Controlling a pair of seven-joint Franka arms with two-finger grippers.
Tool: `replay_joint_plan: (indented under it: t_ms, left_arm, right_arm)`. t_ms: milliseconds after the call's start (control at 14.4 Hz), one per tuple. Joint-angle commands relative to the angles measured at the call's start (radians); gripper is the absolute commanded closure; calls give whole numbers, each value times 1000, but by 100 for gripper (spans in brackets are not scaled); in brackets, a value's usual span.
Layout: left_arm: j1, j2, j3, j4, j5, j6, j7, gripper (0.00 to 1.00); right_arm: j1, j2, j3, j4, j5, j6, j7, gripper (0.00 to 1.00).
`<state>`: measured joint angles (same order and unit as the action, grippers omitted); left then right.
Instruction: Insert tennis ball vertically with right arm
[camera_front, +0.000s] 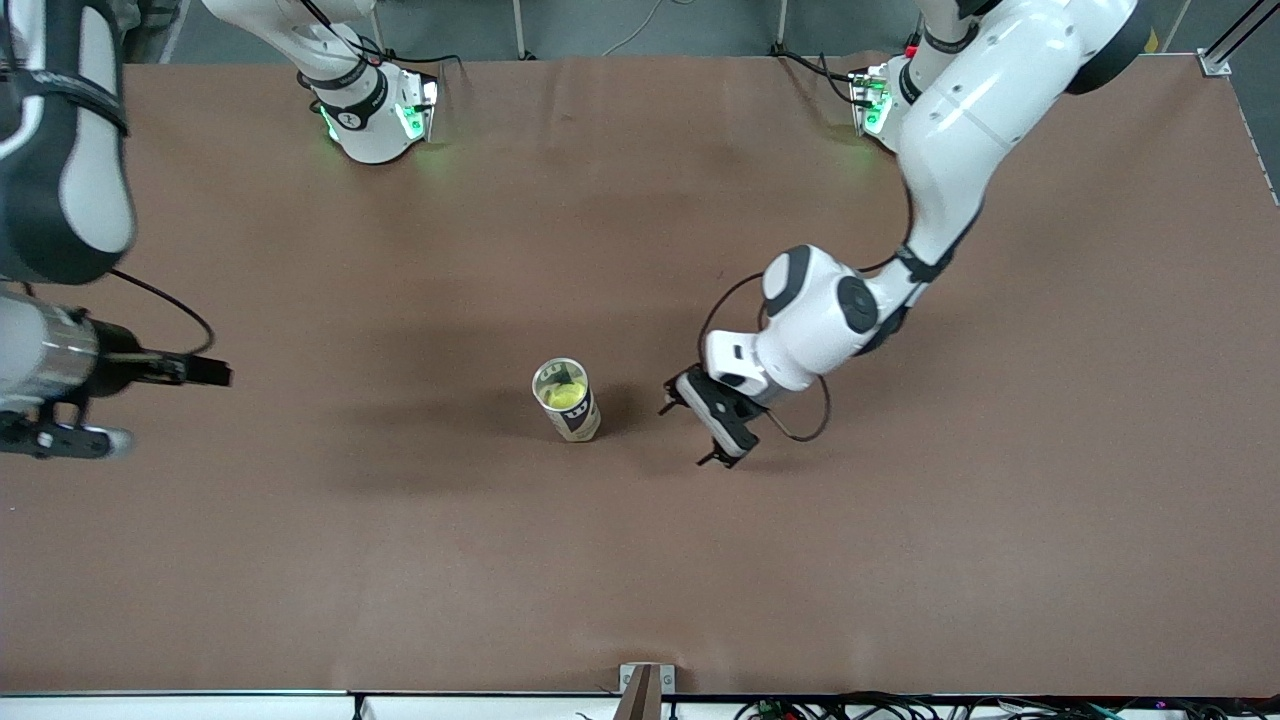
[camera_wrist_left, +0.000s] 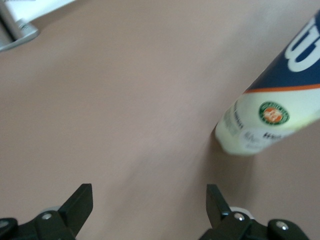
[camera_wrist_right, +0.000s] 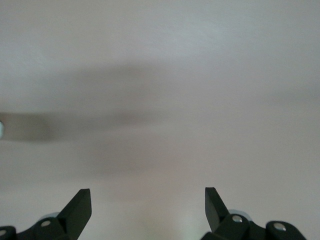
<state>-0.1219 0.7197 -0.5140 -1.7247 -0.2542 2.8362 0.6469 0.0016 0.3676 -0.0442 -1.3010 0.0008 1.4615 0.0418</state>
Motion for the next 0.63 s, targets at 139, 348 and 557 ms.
replay_joint_plan:
  t_ms: [139, 348, 557]
  left_arm:
    - [146, -103, 37, 100, 25, -370, -10, 0]
    - [198, -111, 101, 259, 75, -639, -12, 0]
    - [211, -125, 172, 371, 79, -864, -134, 0]
  right_arm:
    - [-58, -105, 18, -69, -45, -36, -95, 0]
    - [-81, -113, 18, -61, -45, -55, -123, 0]
    - [-84, -102, 20, -43, -48, -55, -119, 0]
